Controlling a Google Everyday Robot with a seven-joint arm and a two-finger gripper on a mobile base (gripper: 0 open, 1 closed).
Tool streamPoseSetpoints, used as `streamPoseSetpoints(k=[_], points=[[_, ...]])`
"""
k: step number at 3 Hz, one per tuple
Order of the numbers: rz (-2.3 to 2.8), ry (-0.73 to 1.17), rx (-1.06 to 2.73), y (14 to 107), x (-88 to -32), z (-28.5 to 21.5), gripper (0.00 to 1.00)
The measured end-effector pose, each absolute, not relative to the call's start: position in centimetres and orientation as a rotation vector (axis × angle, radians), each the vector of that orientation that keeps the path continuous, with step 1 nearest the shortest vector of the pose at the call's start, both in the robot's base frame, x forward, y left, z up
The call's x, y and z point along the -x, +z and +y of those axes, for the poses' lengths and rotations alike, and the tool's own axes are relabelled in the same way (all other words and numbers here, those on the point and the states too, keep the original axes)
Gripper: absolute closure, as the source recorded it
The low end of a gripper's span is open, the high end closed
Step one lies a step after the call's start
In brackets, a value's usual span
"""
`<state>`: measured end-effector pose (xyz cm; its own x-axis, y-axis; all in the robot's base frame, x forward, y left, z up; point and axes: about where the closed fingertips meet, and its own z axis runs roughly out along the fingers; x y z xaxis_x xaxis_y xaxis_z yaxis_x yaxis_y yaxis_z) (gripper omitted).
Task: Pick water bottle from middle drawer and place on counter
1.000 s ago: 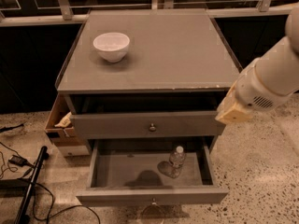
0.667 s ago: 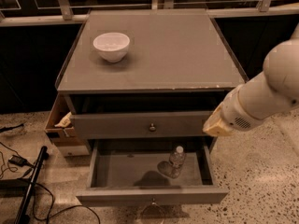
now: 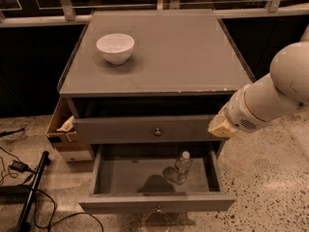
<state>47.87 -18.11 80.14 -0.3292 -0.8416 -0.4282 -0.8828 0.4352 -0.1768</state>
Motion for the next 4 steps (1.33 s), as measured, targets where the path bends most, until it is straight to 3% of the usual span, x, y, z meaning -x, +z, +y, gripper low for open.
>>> streamPoseSetpoints(k=[1,4], points=[[2.232,0.131,1.468,78.1,-47.8,-18.6,1.0],[2.248,0.276,1.298,60.7,-49.4,-22.6,1.0]])
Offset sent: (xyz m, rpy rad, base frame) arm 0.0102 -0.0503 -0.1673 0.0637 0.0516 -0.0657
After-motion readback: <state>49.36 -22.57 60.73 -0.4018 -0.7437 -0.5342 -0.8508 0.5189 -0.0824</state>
